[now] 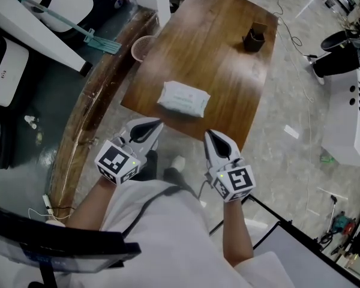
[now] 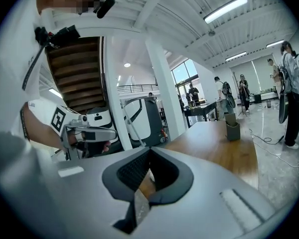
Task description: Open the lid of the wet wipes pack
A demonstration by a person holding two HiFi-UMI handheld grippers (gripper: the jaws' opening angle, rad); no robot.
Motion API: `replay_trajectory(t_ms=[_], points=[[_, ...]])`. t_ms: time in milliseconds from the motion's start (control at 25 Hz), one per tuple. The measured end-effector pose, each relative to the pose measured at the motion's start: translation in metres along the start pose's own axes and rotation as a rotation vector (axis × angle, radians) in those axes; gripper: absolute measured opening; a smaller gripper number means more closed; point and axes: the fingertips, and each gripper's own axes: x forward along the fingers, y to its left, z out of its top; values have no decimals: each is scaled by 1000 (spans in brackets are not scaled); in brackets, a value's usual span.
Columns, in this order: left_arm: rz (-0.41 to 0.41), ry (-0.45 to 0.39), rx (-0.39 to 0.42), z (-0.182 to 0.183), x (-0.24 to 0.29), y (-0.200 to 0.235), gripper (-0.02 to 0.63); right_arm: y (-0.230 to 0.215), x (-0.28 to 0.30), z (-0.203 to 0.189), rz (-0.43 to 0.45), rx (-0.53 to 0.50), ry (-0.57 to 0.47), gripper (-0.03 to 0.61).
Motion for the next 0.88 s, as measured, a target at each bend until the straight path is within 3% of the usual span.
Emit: replay_trajectory(t_ms=[200,600,880], points=[[-15,-5,-10,0,4,24,3,8,13,0,-11,-10,14,9],[-165,6,13,4,27,58,3,-8,52,-5,-170,10,43,9],[-191,81,78,-25,52,84,3,-22,92,-13,-202,-90,115,9]])
